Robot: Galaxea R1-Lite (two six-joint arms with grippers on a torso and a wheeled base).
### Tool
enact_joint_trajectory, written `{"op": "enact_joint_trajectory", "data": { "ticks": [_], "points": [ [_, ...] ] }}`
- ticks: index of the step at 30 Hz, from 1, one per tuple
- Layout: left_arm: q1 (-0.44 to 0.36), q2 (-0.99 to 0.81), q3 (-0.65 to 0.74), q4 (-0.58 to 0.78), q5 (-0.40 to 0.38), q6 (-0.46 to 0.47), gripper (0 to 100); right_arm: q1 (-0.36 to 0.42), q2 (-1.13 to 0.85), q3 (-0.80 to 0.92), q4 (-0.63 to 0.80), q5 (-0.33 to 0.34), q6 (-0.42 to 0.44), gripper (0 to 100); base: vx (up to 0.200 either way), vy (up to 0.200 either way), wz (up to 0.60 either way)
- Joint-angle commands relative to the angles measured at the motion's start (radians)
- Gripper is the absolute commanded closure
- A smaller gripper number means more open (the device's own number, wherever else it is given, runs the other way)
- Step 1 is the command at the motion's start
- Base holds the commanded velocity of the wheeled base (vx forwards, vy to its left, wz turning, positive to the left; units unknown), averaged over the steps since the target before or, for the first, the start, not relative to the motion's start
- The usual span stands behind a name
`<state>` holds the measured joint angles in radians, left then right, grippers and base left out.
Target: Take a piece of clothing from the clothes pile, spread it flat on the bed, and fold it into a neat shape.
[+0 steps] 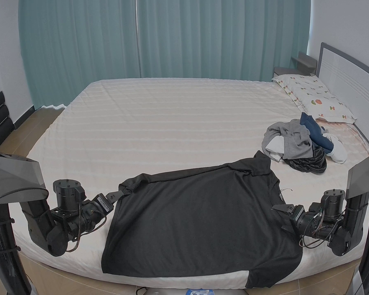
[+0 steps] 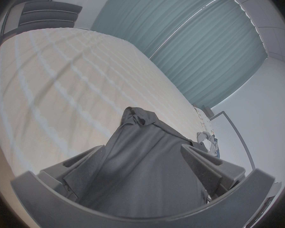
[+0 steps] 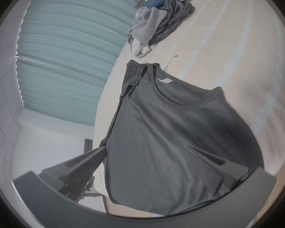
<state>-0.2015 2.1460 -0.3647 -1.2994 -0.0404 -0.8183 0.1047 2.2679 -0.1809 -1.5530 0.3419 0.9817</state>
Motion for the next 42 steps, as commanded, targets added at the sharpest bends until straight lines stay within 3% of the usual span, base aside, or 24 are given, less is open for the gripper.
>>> {"op": "enact_joint_trajectory", "data": {
  "ticks": [1,8,10,17,25,42],
  "points": [
    [-0.042,0.071,-0.122,0.008,0.059,0.002,0,0.001,0.028,-0.005,-0.01,0.0,0.0,0,0.0,0.0,0.0],
    [-0.072,0.149,-0.281,0.068,0.09,0.008,0,-0.003,0.036,-0.019,-0.01,-0.003,0.0,0,0.0,0.0,0.0],
    [-0.075,0.184,-0.436,0.206,0.093,0.021,0,-0.005,0.055,-0.02,-0.01,-0.003,0.0,0,0.0,0.0,0.0],
    [-0.081,0.307,-0.651,0.261,0.177,0.094,0,0.001,0.075,-0.028,-0.01,-0.004,0.0,0,0.0,0.0,0.0],
    [-0.093,0.381,-0.683,0.249,0.252,0.186,0,0.007,0.09,-0.029,-0.01,-0.008,-0.023,0,0.0,0.0,0.0],
    [-0.081,0.489,-0.813,0.258,0.254,0.206,0,0.017,0.094,-0.031,-0.01,-0.034,-0.028,0,0.0,0.0,0.0]
  ]
}}
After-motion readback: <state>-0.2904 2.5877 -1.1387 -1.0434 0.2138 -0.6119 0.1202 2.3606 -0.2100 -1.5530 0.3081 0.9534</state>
